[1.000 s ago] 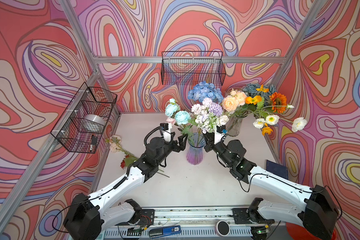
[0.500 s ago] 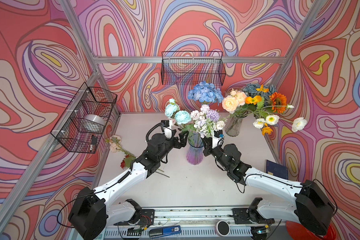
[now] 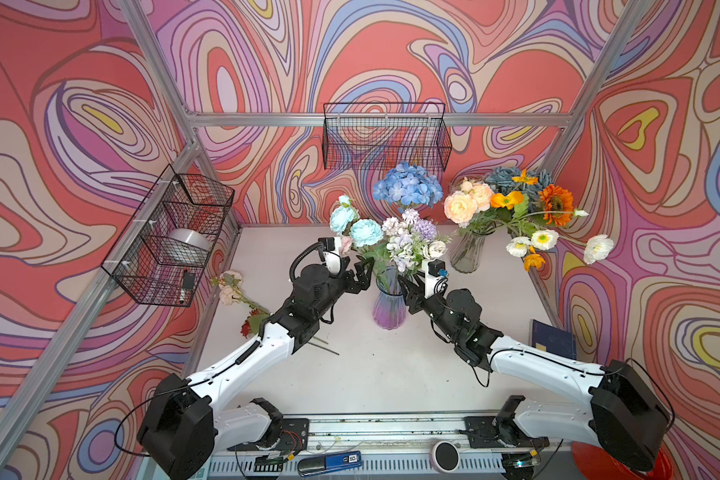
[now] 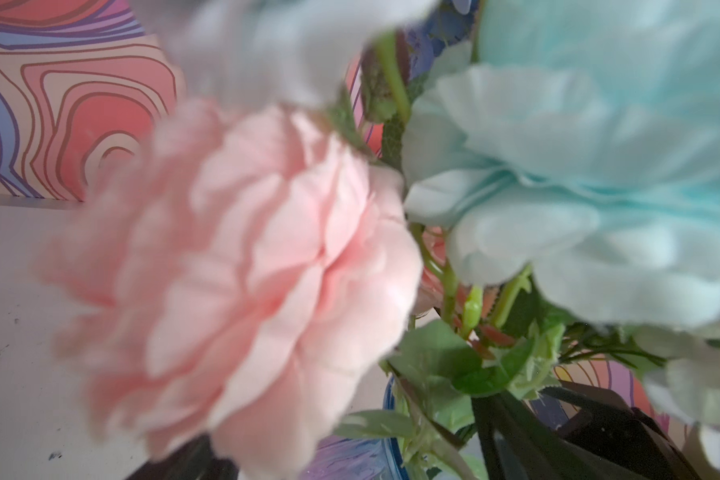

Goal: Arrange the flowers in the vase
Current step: 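Open the right gripper off the bouquet while left moves back, then lower the left gripper onto the red gerbera stem and grasp it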

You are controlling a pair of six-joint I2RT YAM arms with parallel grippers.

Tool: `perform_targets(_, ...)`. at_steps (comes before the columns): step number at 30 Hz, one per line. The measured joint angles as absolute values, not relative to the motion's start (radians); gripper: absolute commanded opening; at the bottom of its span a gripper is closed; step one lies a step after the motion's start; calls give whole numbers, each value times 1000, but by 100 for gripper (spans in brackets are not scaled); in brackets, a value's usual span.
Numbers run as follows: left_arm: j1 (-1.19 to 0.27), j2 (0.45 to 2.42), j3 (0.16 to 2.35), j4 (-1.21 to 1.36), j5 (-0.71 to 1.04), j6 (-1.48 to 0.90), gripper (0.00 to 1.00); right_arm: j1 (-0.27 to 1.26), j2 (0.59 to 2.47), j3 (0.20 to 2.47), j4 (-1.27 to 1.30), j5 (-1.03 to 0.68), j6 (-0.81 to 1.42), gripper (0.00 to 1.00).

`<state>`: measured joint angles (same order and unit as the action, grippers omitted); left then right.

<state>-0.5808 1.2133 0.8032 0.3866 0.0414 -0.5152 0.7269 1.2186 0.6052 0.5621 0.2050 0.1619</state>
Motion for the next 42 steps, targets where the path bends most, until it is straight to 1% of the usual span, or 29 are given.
perform_targets(4,-579,1213,803,386,41,-522,84,727,1200,594,552,206,174,77)
perform_targets(6,-575,1213,803,386,41,-525,85,727,1187,583,546,206,181,79)
perform_targets(11,-568,1213,803,383,41,-529,85,727,1153,546,530,209,191,80)
perform_targets(16,-547,1186,803,324,45,-550,90,727,1140,537,522,208,193,81)
perform_targets(20,-512,1088,803,223,51,-574,95,727,1140,537,509,186,195,86)
perform_targets(23,-502,987,803,132,49,-581,96,727,1140,537,493,164,194,98)
perform_targets(26,-503,896,803,25,35,-590,97,727,1139,538,476,146,189,98)
perform_targets(32,-502,778,773,-201,-69,-667,94,727,1125,539,440,114,187,99)
perform_targets(37,-489,759,702,-391,-189,-796,91,727,1108,558,347,97,175,98)
perform_targets(39,-483,759,661,-443,-221,-849,87,727,1098,565,311,87,170,99)
perform_targets(42,-476,762,602,-495,-258,-937,76,727,1073,579,247,69,159,98)
